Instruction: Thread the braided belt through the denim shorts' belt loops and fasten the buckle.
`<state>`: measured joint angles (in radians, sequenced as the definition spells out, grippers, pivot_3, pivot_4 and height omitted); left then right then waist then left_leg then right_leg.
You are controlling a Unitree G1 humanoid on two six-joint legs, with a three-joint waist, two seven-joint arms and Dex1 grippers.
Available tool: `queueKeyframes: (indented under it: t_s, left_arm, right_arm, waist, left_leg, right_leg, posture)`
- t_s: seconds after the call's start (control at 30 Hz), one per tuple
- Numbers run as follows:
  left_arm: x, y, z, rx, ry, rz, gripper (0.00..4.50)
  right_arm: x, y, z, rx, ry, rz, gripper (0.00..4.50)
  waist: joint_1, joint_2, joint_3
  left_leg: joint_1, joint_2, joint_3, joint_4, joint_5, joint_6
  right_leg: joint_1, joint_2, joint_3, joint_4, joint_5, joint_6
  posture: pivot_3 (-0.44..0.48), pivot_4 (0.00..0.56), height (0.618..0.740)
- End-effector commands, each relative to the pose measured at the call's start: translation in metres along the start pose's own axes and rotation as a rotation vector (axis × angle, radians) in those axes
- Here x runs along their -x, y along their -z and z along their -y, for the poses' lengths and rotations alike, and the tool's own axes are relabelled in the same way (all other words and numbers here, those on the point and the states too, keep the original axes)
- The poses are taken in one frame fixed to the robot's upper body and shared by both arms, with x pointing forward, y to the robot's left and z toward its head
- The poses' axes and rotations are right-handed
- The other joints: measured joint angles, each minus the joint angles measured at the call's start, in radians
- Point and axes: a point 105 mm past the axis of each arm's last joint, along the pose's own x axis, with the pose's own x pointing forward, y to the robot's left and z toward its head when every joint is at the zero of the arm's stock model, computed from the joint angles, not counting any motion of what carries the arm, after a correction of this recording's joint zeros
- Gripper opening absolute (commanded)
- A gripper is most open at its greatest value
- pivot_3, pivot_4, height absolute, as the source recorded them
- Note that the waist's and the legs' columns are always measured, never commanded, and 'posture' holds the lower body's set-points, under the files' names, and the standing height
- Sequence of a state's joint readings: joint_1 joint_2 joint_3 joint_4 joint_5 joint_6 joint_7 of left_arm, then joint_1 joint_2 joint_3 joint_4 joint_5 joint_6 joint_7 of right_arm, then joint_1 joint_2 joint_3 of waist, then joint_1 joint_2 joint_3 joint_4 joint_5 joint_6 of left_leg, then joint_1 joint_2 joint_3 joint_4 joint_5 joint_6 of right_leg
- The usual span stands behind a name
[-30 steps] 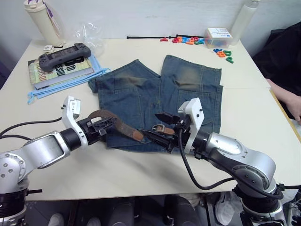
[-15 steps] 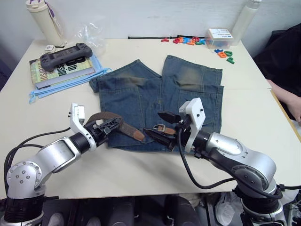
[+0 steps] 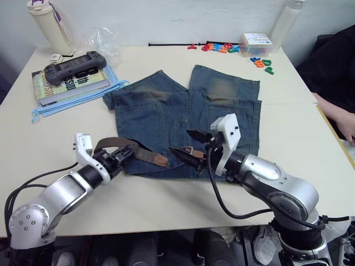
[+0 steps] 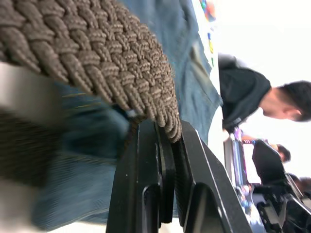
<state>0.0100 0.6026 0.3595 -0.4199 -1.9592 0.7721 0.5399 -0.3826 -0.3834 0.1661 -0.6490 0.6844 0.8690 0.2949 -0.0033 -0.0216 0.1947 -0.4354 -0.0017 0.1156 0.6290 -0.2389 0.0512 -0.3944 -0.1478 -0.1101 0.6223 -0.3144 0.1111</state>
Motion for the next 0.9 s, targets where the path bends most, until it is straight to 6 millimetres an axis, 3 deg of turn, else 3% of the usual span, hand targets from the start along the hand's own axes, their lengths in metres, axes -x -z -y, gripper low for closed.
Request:
queueKeyframes:
  t_s: [0.03,0.13,0.3,0.43,0.63,0.9]
  left_arm:
    - [0.015,-0.015,0.002,-0.040,0.011,0.047,0.00]
    - [0.025,-0.021,-0.007,-0.055,-0.015,0.052,0.00]
    - [0.031,-0.024,-0.008,-0.070,-0.009,0.046,0.00]
    - [0.028,-0.021,-0.005,-0.064,0.010,0.043,0.00]
    - [0.022,-0.015,0.002,-0.068,0.034,0.028,0.00]
    - [0.026,-0.014,-0.004,-0.054,0.023,0.024,0.00]
  right_arm:
    - [-0.002,-0.001,-0.008,0.028,-0.057,0.009,4.28]
    - [-0.004,0.005,-0.014,-0.008,-0.106,-0.018,4.28]
    - [-0.009,0.035,-0.014,-0.056,-0.148,-0.177,4.28]
    - [-0.020,0.051,-0.015,-0.207,-0.164,-0.260,4.28]
    - [-0.032,0.056,-0.008,-0.358,-0.143,-0.319,4.28]
    - [-0.044,0.049,-0.022,-0.442,-0.218,-0.335,4.28]
  waist:
    - [0.000,0.000,0.000]
    - [-0.002,0.000,0.000]
    - [-0.001,0.000,0.000]
    - [-0.002,0.000,0.000]
    - [-0.005,0.000,0.000]
    - [-0.011,0.000,0.000]
  left_leg:
    - [0.000,0.000,0.000,0.000,-0.001,-0.002]
    - [0.000,0.000,0.000,0.000,-0.002,-0.003]
    - [0.001,0.000,0.000,0.000,-0.002,-0.003]
    - [0.000,0.000,0.000,0.000,-0.002,-0.003]
    - [0.000,0.000,0.000,-0.001,-0.002,-0.004]
    - [0.000,0.000,0.000,-0.001,-0.003,-0.004]
  right_leg:
    - [0.000,0.000,0.000,0.000,0.000,0.000]
    - [0.000,0.000,0.000,0.000,0.000,0.000]
    - [0.000,-0.001,0.000,0.000,0.000,0.000]
    - [0.000,-0.001,0.000,0.000,0.000,0.000]
    - [-0.001,-0.001,0.000,0.000,0.000,-0.001]
    - [-0.001,-0.001,0.001,0.000,0.000,-0.001]
  posture:
    - [0.000,0.150,0.717]
    - [0.000,0.150,0.717]
    - [0.000,0.150,0.717]
    - [0.000,0.150,0.717]
    - [0.000,0.150,0.717]
    - [0.000,0.150,0.717]
